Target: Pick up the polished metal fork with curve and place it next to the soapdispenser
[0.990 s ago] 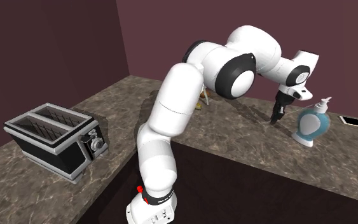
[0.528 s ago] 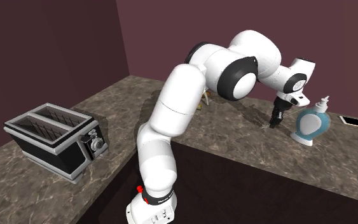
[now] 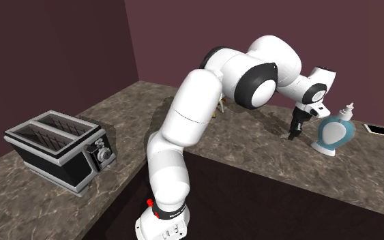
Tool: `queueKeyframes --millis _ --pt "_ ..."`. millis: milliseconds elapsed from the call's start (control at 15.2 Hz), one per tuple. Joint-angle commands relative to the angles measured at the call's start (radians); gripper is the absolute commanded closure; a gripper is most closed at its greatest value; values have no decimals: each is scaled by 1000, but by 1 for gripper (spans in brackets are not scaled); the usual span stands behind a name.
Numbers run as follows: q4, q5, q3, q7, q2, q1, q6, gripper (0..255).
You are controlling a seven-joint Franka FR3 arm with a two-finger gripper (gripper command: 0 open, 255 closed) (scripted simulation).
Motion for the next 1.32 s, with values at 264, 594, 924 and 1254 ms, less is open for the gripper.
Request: queueKeyframes --millis 264,594,924,1254 --pt "-6 1 -1 -3 6 -2 -3 0" --pt "30 5 3 -3 -15 -1 -59 0" --pt "68 9 4 -5 -31 -2 -113 0" --pt "68 9 4 -5 -31 -2 -113 0"
